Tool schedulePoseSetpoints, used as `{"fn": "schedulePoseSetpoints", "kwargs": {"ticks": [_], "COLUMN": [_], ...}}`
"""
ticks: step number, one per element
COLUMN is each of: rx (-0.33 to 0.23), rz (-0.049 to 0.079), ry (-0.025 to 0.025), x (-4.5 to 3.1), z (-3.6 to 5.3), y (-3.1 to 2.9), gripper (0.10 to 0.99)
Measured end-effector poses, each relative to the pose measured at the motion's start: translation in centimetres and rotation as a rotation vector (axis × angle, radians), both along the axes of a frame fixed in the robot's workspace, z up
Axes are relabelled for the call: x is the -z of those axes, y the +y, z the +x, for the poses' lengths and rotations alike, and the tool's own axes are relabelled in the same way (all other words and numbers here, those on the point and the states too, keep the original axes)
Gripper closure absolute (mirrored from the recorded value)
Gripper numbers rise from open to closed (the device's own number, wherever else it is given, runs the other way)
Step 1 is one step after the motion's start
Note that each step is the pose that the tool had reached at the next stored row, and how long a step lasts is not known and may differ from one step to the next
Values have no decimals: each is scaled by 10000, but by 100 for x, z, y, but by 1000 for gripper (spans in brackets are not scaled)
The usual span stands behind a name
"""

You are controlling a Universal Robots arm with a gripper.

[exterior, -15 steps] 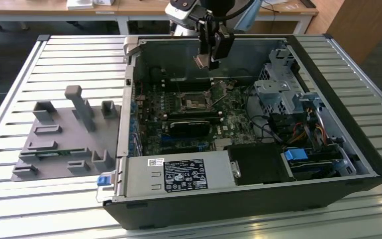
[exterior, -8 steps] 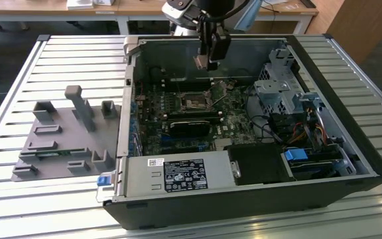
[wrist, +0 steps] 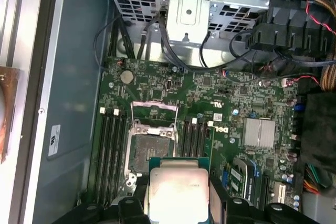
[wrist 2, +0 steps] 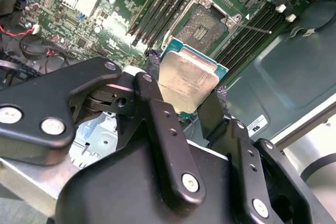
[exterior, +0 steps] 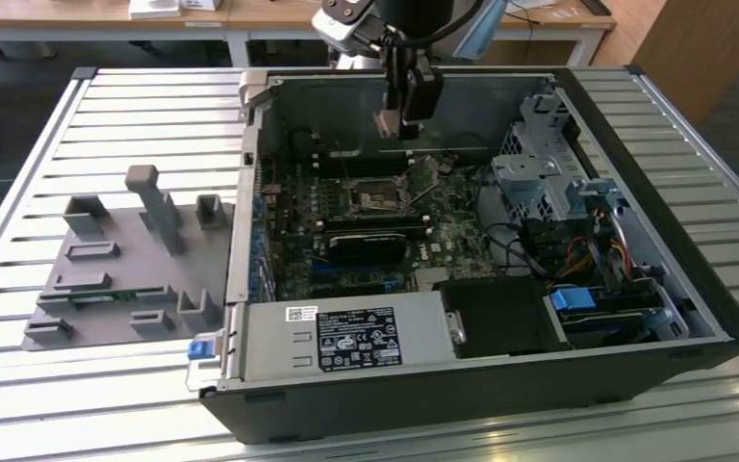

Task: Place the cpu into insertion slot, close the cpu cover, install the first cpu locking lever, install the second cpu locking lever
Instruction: 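Place the cpu into insertion slot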

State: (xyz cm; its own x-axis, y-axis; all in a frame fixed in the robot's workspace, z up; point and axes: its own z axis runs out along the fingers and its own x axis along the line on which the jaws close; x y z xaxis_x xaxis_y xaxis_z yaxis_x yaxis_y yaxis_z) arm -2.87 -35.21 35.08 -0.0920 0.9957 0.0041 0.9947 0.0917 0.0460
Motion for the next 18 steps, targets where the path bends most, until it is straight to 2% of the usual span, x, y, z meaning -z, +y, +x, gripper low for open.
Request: {"fn": "schedulePoseSetpoints", "kwargs": {"ticks": [4,7,8,9,10,14,18], "rx": [0,0,0,1,2,15,459], "rz": [-5,-69,-76,-89,-86,-87,-91], "ry": [0,0,-12,-84,-125,-175,-174], "x": [35,62,71,76,88,145,176], "z": [0,0,0,-3,-4,-3,-4], "y": [0,0,0,0,0,1,3], "gripper": [549,549,549,549,549,549,549]}}
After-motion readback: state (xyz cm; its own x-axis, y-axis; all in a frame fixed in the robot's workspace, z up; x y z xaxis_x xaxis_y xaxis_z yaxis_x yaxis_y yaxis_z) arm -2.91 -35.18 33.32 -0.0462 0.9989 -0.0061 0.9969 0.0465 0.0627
